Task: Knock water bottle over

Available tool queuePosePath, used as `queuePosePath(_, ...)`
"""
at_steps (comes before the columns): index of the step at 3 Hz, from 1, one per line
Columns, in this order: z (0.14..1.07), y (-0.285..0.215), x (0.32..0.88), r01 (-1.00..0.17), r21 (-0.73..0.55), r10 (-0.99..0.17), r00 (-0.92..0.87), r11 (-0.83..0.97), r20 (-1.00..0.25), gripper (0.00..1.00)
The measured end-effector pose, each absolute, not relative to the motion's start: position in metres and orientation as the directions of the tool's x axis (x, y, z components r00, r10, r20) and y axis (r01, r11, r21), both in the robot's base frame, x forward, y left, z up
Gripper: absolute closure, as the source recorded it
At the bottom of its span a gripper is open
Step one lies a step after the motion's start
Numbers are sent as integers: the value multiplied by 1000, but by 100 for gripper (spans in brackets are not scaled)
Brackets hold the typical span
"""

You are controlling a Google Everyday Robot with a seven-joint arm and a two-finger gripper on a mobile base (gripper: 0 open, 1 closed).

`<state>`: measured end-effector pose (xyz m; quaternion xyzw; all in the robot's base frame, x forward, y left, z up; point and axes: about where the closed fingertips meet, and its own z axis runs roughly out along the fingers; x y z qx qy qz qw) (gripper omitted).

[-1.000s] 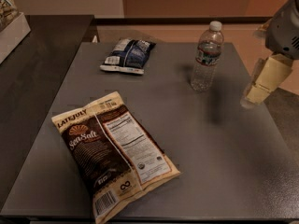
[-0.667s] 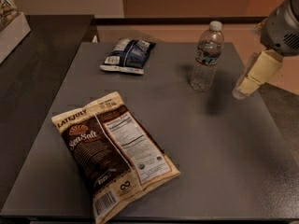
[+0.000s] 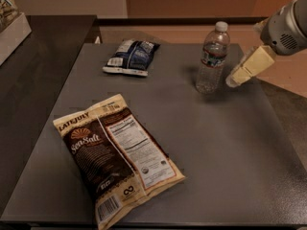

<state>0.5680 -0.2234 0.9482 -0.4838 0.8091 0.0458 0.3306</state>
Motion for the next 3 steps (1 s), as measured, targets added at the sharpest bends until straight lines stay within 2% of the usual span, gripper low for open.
queuePosePath(3,939,-186,606,-819,-98,-586,-316,566,-746,0)
